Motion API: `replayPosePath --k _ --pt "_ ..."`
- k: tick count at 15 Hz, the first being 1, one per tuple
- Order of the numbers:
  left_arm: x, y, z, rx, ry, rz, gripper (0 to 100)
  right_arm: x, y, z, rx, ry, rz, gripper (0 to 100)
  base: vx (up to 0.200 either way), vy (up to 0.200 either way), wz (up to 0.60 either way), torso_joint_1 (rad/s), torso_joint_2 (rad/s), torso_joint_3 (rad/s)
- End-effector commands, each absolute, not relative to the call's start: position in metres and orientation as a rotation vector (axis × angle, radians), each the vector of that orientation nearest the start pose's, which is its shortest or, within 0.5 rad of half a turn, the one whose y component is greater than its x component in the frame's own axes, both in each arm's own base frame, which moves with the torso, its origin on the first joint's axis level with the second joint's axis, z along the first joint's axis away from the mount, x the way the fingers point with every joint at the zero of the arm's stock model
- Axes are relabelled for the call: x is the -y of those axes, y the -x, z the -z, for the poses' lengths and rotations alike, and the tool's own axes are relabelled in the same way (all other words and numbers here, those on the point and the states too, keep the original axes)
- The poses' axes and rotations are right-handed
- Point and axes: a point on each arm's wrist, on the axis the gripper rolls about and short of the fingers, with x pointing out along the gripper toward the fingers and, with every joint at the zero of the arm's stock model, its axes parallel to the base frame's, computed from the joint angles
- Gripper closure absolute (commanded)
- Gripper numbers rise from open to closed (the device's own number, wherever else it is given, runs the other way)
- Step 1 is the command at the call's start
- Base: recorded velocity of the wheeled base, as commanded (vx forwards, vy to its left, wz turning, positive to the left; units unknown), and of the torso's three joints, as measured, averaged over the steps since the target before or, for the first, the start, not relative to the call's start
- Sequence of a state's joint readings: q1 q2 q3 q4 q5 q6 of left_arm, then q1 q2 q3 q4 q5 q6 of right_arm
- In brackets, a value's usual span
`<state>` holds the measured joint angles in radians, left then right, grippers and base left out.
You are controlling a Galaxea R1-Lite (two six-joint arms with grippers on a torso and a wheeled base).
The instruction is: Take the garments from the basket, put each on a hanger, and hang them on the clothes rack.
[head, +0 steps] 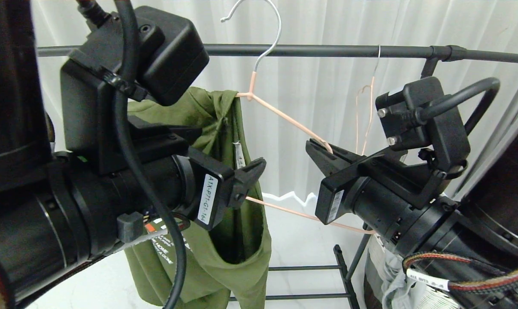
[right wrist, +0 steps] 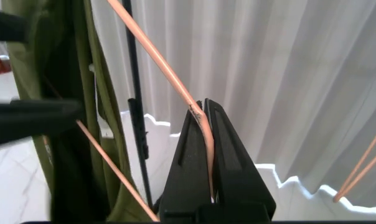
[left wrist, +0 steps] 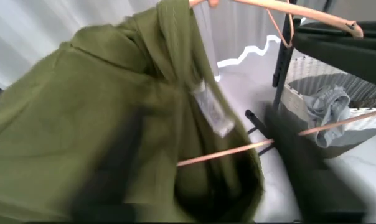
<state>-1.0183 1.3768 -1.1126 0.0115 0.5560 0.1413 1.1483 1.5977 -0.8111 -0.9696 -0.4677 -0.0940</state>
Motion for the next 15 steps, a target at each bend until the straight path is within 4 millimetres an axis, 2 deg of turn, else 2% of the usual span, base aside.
replayPosePath --k 1,4,6,9,11,13,15 --pt "0.185 -0.128 -0.297 -0.152 -0.324 0.472 0 -0.253 -0.125 -0.250 0.170 -0.048 -0.666 100 0.000 0.000 0.00 0.000 0.00 0.000" --pt "0.171 -0.119 -0.298 -0.113 -0.322 0.493 0 -0.252 -0.125 -0.251 0.188 -0.054 -0.653 100 0.000 0.000 0.00 0.000 0.00 0.000" --pt "0.146 -0.109 -0.303 -0.051 -0.390 0.535 0 -0.251 -0.125 -0.249 0.192 -0.020 -0.651 100 0.000 0.000 0.00 0.000 0.00 0.000" --pt "0.107 -0.120 -0.318 0.045 -0.516 0.495 0 -0.243 -0.122 -0.247 0.188 -0.014 -0.650 100 0.000 0.000 0.00 0.000 0.00 0.000" --pt "0.090 -0.131 -0.321 0.087 -0.602 0.504 0 -0.236 -0.119 -0.245 0.185 -0.006 -0.648 100 0.000 0.000 0.00 0.000 0.00 0.000" --pt "0.085 -0.139 -0.319 0.120 -0.672 0.553 0 -0.231 -0.116 -0.244 0.189 0.013 -0.651 100 0.000 0.000 0.00 0.000 0.00 0.000" --pt "0.089 -0.145 -0.315 0.112 -0.699 0.579 0 -0.231 -0.115 -0.244 0.193 0.025 -0.655 100 0.000 0.000 0.00 0.000 0.00 0.000"
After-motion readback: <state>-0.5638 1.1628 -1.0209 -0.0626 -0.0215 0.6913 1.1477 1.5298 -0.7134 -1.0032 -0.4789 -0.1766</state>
